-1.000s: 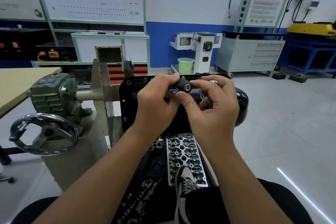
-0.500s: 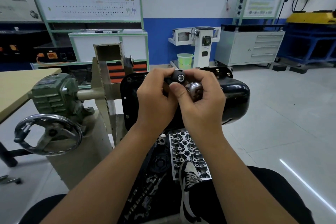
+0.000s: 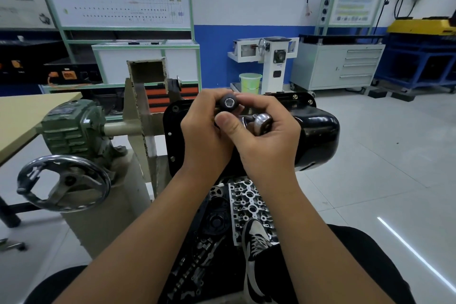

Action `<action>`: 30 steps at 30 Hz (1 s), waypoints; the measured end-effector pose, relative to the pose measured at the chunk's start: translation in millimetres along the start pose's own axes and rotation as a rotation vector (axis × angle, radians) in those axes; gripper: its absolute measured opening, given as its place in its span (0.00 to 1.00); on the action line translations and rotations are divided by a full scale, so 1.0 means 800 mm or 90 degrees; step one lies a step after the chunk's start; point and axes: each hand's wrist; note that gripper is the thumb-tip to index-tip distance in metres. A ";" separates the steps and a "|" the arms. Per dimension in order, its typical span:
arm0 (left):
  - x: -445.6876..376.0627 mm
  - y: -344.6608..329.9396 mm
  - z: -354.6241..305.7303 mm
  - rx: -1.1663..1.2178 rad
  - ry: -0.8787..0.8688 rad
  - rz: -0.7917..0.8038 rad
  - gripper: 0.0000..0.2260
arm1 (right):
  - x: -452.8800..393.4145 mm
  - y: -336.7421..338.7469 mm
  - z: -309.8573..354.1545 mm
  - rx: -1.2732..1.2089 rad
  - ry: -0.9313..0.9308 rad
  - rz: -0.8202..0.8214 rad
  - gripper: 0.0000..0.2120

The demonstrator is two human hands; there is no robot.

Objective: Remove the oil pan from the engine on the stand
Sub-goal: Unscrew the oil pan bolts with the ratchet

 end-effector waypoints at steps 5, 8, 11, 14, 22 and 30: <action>0.002 -0.003 0.001 -0.022 -0.056 0.041 0.11 | -0.004 0.002 -0.004 0.025 0.011 -0.030 0.11; 0.005 -0.002 0.004 -0.040 -0.107 0.090 0.17 | -0.006 0.007 -0.007 0.031 0.020 0.003 0.13; 0.005 -0.003 0.006 -0.043 -0.126 0.094 0.15 | -0.006 0.015 -0.010 0.004 0.012 -0.001 0.13; 0.007 -0.005 0.009 -0.040 -0.115 0.061 0.12 | -0.001 0.016 -0.009 -0.029 -0.006 -0.006 0.15; 0.012 -0.010 0.013 -0.069 -0.119 0.037 0.09 | 0.004 0.010 -0.007 0.048 0.023 -0.085 0.15; 0.013 -0.010 0.004 -0.117 -0.143 0.113 0.19 | 0.006 0.015 -0.008 -0.041 -0.020 -0.068 0.12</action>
Point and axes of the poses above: each hand's wrist, its own x-axis away from the middle knuckle, its own y-axis out of the back of the hand, z = x × y, and after that the axes turned 2 degrees about -x, right-handed
